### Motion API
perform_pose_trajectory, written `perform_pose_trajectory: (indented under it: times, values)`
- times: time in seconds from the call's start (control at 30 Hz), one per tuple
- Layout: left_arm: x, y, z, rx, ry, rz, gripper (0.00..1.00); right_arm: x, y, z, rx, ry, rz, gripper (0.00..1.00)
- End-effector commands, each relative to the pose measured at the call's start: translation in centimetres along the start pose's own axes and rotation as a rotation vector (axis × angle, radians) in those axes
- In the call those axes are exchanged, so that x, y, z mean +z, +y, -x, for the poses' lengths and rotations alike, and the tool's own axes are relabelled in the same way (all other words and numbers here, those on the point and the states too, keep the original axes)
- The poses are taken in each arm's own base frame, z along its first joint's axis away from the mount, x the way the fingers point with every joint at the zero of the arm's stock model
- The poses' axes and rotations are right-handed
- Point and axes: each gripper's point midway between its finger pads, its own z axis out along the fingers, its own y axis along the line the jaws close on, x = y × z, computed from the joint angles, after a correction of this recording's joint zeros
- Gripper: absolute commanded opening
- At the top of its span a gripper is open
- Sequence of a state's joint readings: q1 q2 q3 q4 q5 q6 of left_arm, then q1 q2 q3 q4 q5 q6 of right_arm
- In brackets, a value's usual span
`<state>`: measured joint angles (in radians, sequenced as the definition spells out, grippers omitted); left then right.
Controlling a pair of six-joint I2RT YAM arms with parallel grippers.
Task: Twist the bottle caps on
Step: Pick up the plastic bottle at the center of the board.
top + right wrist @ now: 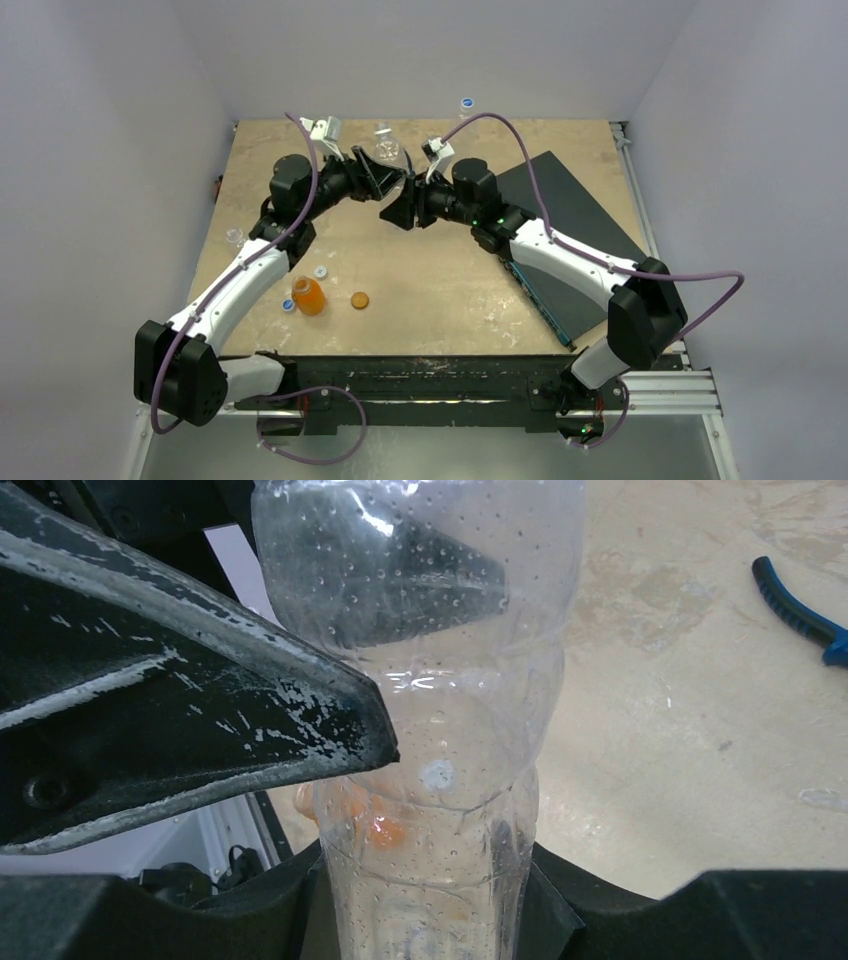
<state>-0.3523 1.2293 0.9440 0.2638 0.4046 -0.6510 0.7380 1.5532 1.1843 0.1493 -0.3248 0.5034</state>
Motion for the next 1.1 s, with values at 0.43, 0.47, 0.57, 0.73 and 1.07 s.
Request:
perform_pose_trajectory:
  times: [0.43, 0.47, 0.57, 0.73, 1.07]
  values:
    - [0.8, 0.9, -2.7, 0.038, 0.107, 0.064, 0.71, -0.2, 2.6, 5.3, -0.070, -0.155, 0.029, 0.46]
    - [0.8, 1.0, -2.8, 0.041, 0.108, 0.072, 0.70, -0.1, 2.9, 5.3, -0.070, -0.155, 0.039, 0.46]
    - [0.8, 1.4, -2.7, 0.050, 0.101, 0.098, 0.59, 0.0, 2.8, 5.3, -0.069, -0.152, 0.031, 0.51]
    - [0.7, 1.4, -1.8, 0.087, 0.087, 0.115, 0.42, -0.3, 2.5, 5.2, -0.066, -0.148, 0.008, 0.73]
    - [-1.9, 2.9, 3.8, 0.285, 0.001, 0.340, 0.40, -1.9, 0.5, 4.8, -0.081, -0.147, -0.107, 0.99]
